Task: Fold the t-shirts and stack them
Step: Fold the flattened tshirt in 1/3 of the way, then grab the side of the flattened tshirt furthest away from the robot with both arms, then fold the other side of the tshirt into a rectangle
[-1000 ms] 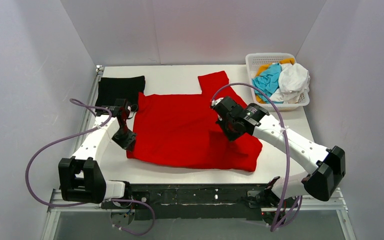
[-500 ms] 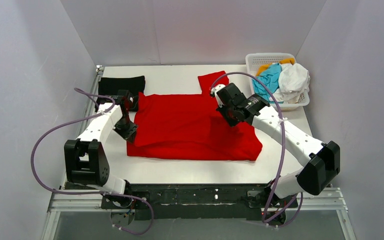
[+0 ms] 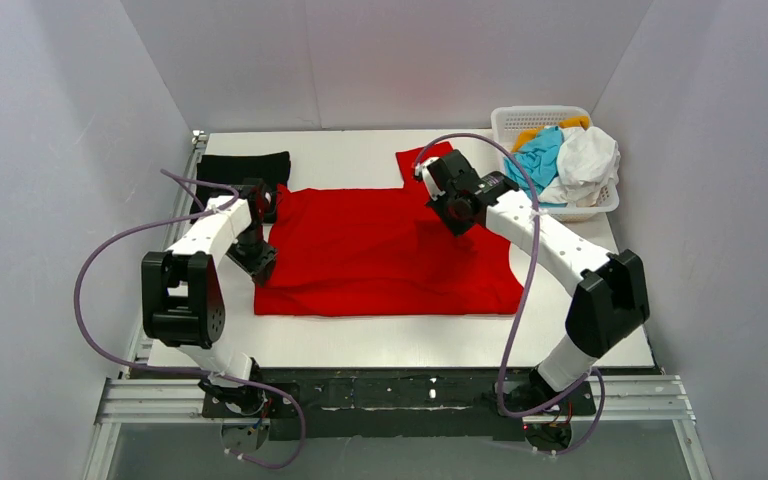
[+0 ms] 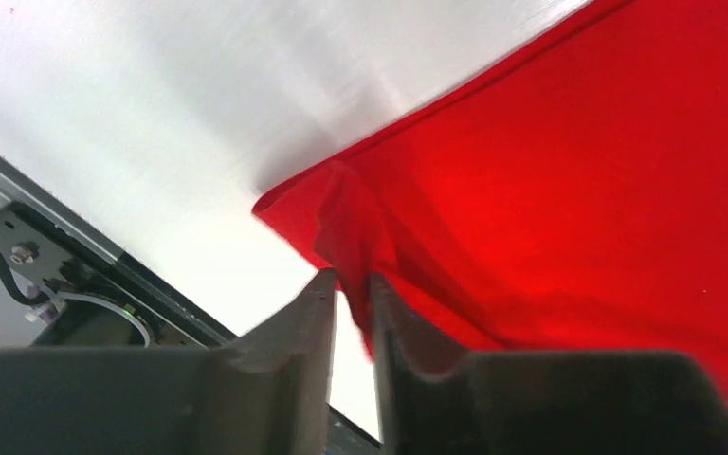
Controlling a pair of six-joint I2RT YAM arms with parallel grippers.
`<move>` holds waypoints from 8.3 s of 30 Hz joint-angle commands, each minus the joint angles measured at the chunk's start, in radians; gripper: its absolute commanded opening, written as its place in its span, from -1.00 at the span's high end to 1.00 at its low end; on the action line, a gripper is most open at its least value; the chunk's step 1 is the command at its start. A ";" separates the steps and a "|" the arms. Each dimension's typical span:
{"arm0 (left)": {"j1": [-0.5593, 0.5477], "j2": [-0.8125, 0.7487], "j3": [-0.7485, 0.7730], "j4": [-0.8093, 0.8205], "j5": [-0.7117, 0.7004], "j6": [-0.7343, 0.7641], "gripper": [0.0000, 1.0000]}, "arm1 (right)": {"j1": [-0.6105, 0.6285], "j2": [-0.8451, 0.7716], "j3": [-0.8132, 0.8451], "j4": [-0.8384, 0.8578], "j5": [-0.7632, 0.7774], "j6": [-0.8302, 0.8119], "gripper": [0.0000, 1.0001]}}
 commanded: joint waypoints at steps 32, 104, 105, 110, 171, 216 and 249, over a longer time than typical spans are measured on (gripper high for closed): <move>-0.146 0.075 -0.296 0.231 0.465 0.140 -0.97 | -0.099 0.049 -0.567 0.342 -0.387 0.656 -0.61; 0.009 0.366 0.250 0.496 0.320 0.640 0.15 | -0.104 -0.532 -0.523 0.335 -0.112 0.744 -0.77; 0.009 0.369 0.251 0.495 0.323 0.639 0.17 | -0.104 -0.530 -0.522 0.335 -0.113 0.744 -0.77; 0.008 0.395 0.260 0.476 0.292 0.641 0.17 | -0.104 -0.531 -0.525 0.330 -0.113 0.743 -0.77; -0.049 0.273 0.197 0.453 0.183 0.570 1.00 | -0.237 0.528 0.616 0.061 -0.006 0.555 -0.71; -0.049 0.238 0.132 0.535 0.322 0.504 1.00 | -0.246 0.878 0.880 0.018 -0.101 0.457 0.97; -0.049 -0.348 -0.400 0.665 0.332 0.505 1.00 | -0.063 -0.211 -0.322 0.303 0.129 0.618 0.97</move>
